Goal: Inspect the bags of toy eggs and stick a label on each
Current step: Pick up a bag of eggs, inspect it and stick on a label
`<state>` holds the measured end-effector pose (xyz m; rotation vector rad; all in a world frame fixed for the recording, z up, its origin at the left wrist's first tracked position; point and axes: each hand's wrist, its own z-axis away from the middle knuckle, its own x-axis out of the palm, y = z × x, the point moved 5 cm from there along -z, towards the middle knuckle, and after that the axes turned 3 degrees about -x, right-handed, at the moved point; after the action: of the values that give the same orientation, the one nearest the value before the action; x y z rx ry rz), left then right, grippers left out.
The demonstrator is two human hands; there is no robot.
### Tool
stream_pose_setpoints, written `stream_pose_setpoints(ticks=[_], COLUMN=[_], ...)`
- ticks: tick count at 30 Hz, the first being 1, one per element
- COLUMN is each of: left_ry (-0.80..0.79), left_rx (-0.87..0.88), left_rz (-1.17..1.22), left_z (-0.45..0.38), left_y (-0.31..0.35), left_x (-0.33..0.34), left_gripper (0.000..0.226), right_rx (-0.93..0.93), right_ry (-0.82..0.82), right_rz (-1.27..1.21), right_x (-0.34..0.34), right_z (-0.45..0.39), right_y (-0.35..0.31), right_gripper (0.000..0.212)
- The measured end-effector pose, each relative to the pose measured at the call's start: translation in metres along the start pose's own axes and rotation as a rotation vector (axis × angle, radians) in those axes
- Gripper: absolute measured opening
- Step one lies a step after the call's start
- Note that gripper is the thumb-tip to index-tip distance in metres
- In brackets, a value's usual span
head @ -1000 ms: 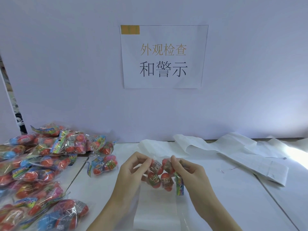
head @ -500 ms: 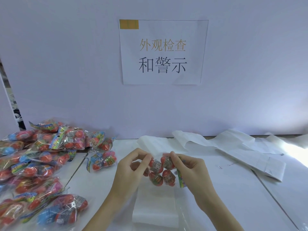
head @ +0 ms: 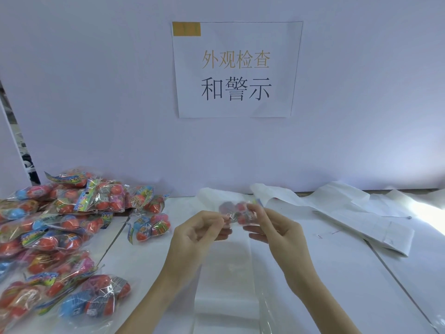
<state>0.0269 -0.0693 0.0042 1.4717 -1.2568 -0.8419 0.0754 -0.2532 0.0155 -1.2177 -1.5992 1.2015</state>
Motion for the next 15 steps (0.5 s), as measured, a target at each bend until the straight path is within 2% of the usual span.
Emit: stream_pose_setpoints(ticks=[2,5,7,9,11,12,13,15], left_ry=[-0.019,0.057,0.106,0.1,0.053,0.023,-0.004,-0.037], left_rx=[-0.024,-0.11,-0.171,-0.153,-0.125,-0.132,-0.145,-0.148], left_rz=[0.013,0.06,0.082,0.009,-0.031,-0.01,0.0,-0.008], left_z=[-0.001,-0.004,-0.004,-0.005,-0.005,-0.005,-0.004,-0.004], left_y=[-0.004,-0.013,-0.018,-0.02,-0.02,-0.02,-0.02,-0.02], left_x=[0.001,0.002,-0.001,-0.005,-0.006,-0.005,-0.004,-0.004], left_gripper=[0.02,0.038,0.049,0.036,0.02,0.021,0.025,0.03], right_rx=[0.035,0.097,0.137,0.171,0.194,0.188,0.16,0.1], right_ry=[0.015,-0.02,-0.071,-0.161,-0.242,-0.234,-0.188,-0.067], right_rz=[-0.082,-0.116,-0.116,-0.078,-0.048,-0.03,0.007,0.108], right_x=[0.0,0.001,0.004,0.009,0.015,0.016,0.014,0.008], right_z=[0.0,0.001,0.001,0.003,0.006,0.007,0.007,0.004], right_y=[0.002,0.005,0.006,0.006,0.005,0.004,0.004,0.005], right_gripper=[0.021,0.051,0.059,0.054,0.031,0.019,0.016,0.026])
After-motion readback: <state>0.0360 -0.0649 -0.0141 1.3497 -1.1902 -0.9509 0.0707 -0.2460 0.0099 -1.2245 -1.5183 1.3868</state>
